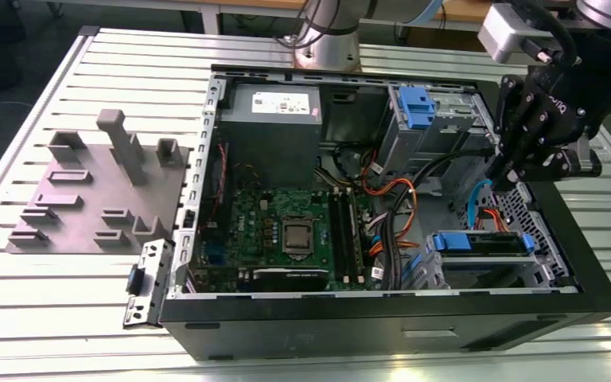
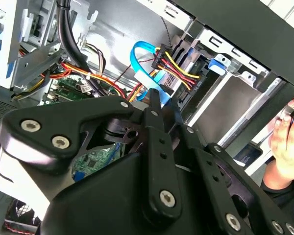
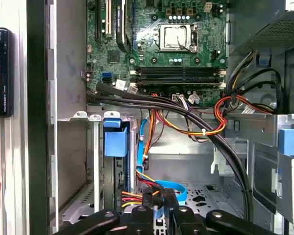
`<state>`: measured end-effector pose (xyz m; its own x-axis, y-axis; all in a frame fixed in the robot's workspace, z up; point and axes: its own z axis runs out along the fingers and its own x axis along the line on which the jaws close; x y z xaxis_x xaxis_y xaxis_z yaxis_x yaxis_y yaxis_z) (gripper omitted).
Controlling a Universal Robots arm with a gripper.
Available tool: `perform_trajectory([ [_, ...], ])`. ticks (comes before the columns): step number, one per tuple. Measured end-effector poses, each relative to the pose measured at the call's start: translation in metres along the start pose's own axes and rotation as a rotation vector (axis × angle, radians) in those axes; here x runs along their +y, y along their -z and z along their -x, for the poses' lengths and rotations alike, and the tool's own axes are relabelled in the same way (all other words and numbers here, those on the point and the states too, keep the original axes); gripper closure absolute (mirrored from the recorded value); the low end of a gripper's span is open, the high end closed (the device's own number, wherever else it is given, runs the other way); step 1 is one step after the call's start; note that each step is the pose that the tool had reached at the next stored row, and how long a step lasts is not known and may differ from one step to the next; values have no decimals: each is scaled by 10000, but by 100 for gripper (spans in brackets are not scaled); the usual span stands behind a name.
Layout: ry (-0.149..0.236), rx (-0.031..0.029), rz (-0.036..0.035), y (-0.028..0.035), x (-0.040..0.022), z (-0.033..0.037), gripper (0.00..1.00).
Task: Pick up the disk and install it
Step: 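Insert the second disk wire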
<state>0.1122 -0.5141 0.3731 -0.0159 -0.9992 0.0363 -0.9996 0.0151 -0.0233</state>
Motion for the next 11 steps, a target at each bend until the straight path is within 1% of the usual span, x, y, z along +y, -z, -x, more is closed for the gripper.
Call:
perform_trajectory([
  [4, -5, 17, 0, -64, -2, 3, 76],
  [6, -7, 19, -1, -76, -3, 3, 78],
  [7, -7, 19, 0, -79, -2, 3, 84],
  [11, -7, 13, 0, -88, -2, 3, 84],
])
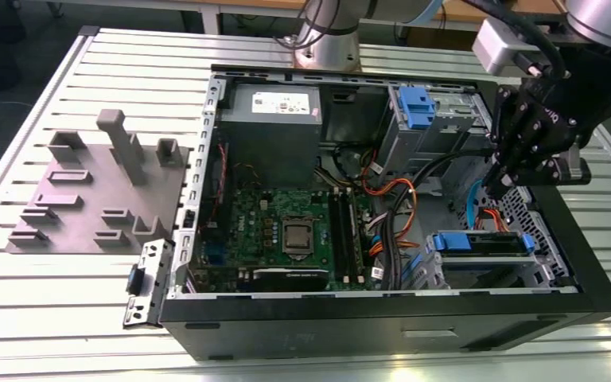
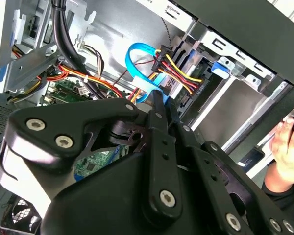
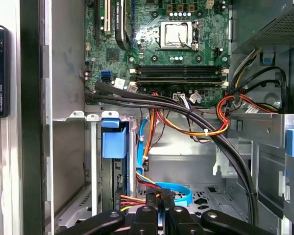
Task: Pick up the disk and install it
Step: 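Insert the second disk wire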
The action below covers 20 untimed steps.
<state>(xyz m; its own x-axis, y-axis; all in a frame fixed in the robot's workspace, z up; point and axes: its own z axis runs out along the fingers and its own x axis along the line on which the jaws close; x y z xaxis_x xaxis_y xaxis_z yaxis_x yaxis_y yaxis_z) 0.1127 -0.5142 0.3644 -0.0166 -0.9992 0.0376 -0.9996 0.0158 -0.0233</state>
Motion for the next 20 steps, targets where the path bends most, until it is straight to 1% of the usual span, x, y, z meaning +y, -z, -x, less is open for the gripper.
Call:
perform_trajectory([
  [3, -1, -12, 0, -7, 0, -1, 84],
  [4, 0, -14, -1, -29, 1, -2, 83],
  [5, 0, -15, -1, -42, 1, -2, 77],
  [8, -1, -15, -6, -86, 2, -12, 77],
  [10, 2, -16, -27, -93, 11, -32, 78],
  [11, 4, -17, -43, -95, 22, -45, 84],
  [16, 17, -22, -143, -118, 78, -95, 84],
  [18, 21, -23, -203, -134, 98, -115, 84],
  [20, 27, -27, -287, -146, 116, -133, 84],
])
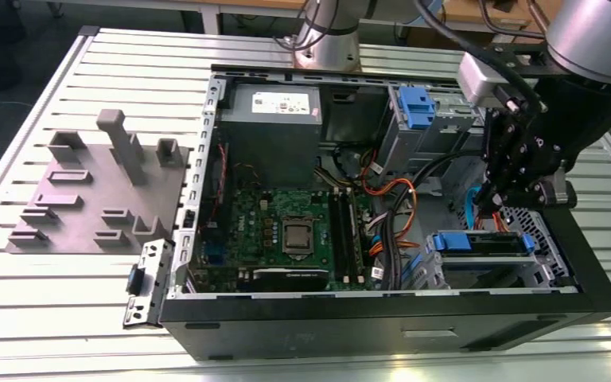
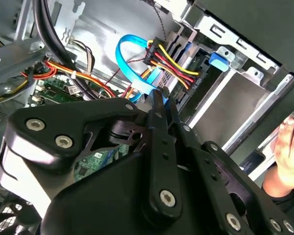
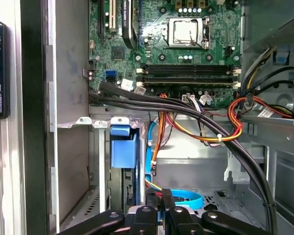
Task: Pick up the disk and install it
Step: 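Insert the second disk wire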
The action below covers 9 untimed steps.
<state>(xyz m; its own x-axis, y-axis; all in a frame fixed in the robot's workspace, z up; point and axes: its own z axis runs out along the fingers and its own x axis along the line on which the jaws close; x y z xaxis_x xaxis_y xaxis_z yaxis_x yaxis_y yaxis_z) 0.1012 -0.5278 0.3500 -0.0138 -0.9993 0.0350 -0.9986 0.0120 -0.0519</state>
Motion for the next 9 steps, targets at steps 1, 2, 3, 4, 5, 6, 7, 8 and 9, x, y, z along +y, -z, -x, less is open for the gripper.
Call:
perform_trajectory([
  [1, -1, -2, -71, -3, 10, -3, 84],
  [2, -4, 0, -167, -5, 23, -5, 84],
  [3, -8, 0, -258, -8, 38, -6, 84],
  [4, -11, -4, -329, -13, 57, -8, 84],
  [5, -11, -5, -366, -20, 78, -12, 84],
  [6, -11, -3, -390, -27, 97, -20, 84],
  [7, -12, -1, -411, -35, 115, -32, 84],
  [8, -14, -6, -436, -43, 130, -46, 84],
  [9, -16, -16, -460, -51, 140, -62, 84],
])
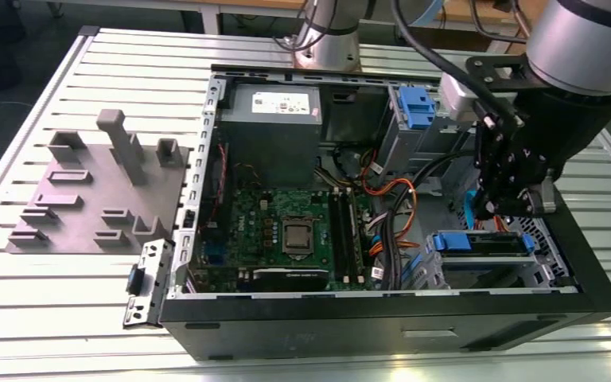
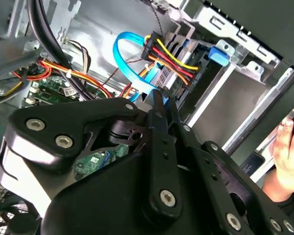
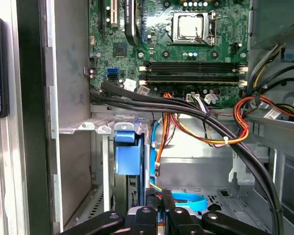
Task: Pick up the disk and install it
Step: 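Insert the second disk wire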
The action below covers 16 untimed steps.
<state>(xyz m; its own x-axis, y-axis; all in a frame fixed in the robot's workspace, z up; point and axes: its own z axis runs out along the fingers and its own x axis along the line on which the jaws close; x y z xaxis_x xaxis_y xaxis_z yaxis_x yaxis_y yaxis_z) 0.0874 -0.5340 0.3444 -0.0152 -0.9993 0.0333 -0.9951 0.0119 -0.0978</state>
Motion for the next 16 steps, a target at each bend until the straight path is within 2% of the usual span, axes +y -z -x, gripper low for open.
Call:
perform_trajectory([
  [3, -4, -37, -53, -22, 11, -73, 84],
  [6, -17, -137, -92, -40, 13, -140, 84],
  [7, -23, -199, -99, -45, 13, -159, 84],
  [10, -52, -479, -101, -56, 14, -185, 84],
  [11, -59, -542, -103, -60, 14, -194, 84],
  [12, -61, -561, -102, -64, 14, -207, 84],
  [16, -73, -564, -102, -78, 11, -233, 84],
])
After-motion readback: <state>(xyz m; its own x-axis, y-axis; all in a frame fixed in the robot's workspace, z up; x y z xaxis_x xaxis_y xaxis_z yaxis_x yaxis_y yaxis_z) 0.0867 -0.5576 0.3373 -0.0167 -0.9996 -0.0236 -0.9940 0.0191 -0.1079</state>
